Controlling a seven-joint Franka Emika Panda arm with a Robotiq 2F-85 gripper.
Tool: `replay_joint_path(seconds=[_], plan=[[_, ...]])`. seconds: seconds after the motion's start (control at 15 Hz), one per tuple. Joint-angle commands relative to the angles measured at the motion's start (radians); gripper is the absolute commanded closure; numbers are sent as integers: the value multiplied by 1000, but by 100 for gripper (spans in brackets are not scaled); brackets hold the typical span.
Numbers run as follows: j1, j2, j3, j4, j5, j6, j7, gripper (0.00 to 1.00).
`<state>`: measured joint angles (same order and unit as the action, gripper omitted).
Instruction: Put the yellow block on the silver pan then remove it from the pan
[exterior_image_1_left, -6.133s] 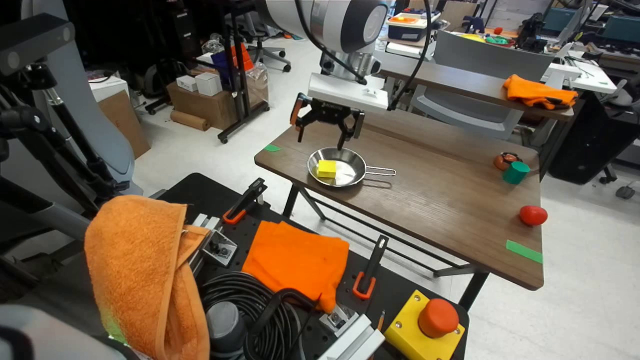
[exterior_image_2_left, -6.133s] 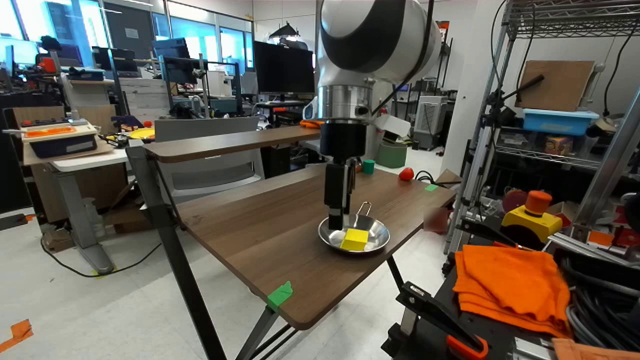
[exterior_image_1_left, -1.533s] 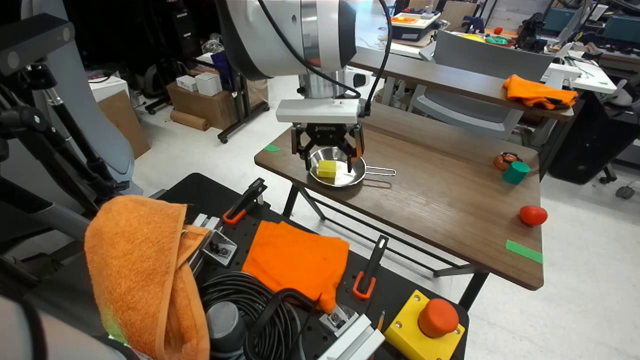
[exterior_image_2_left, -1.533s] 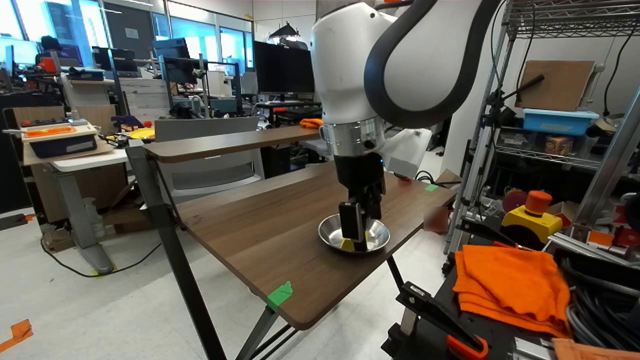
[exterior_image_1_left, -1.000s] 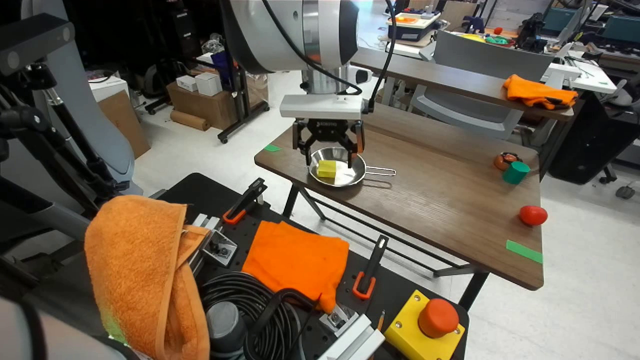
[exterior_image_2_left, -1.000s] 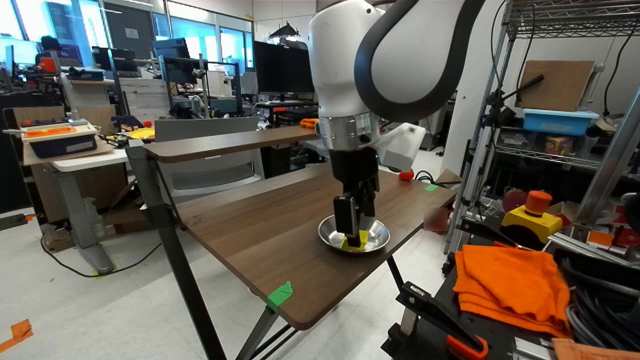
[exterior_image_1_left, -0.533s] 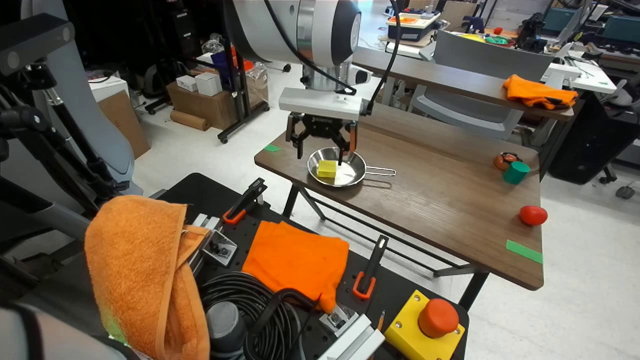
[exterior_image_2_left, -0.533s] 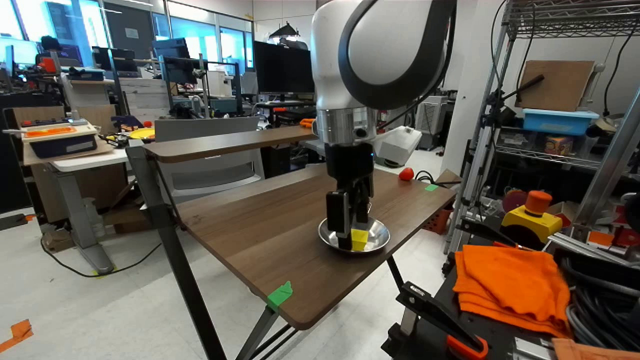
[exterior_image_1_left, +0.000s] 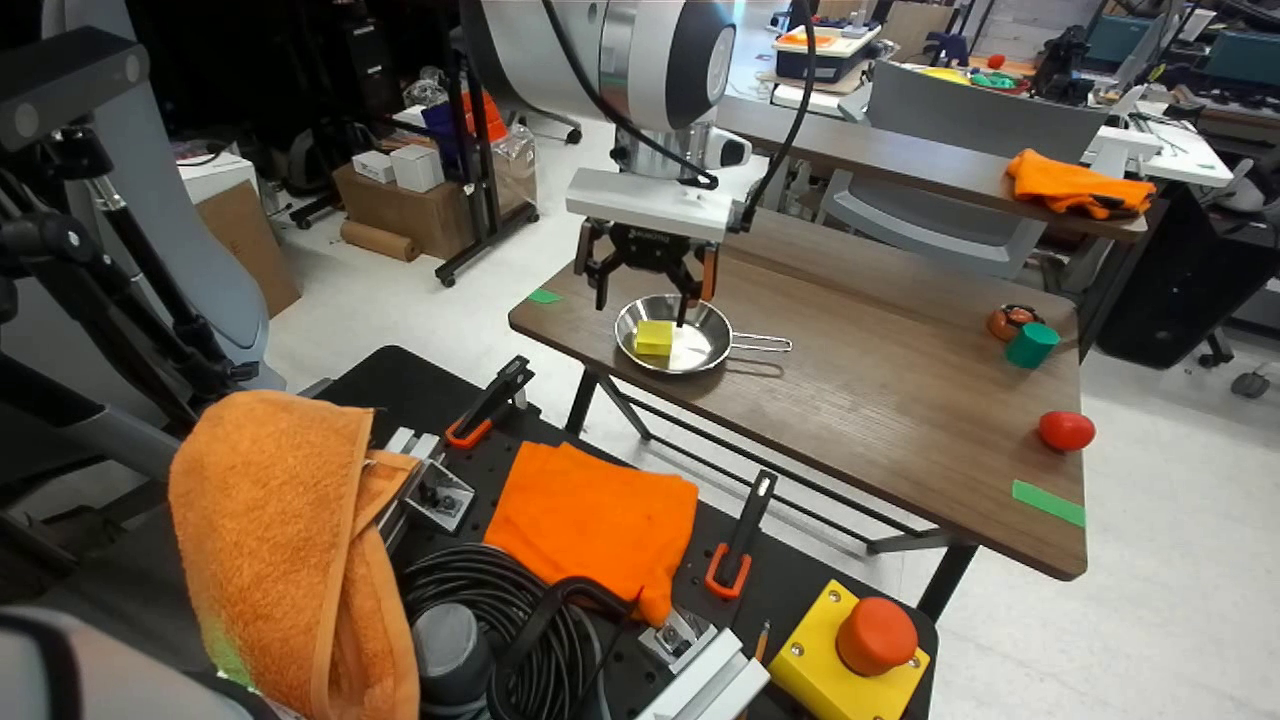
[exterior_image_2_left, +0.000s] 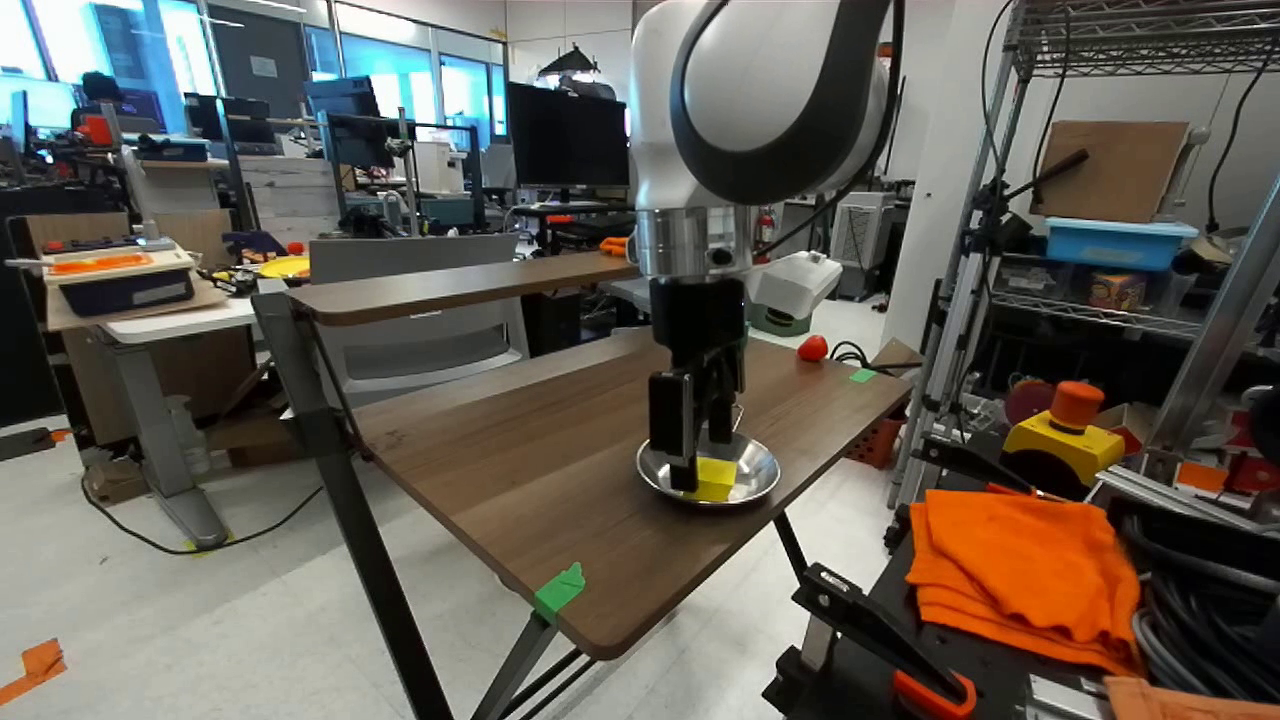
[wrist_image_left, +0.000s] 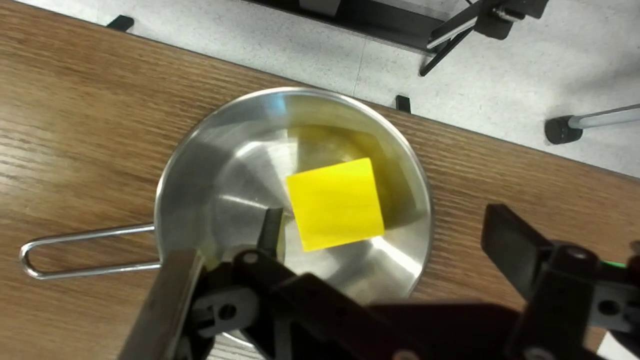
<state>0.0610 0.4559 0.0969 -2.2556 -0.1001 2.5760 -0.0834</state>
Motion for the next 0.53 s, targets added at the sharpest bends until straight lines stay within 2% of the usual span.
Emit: replay_joint_path(seconds=[0.0,0.47], plan=[[-10,-11,1,7,28,-6,-19,0],[22,-2,-38,20,-17,-44,34,0]])
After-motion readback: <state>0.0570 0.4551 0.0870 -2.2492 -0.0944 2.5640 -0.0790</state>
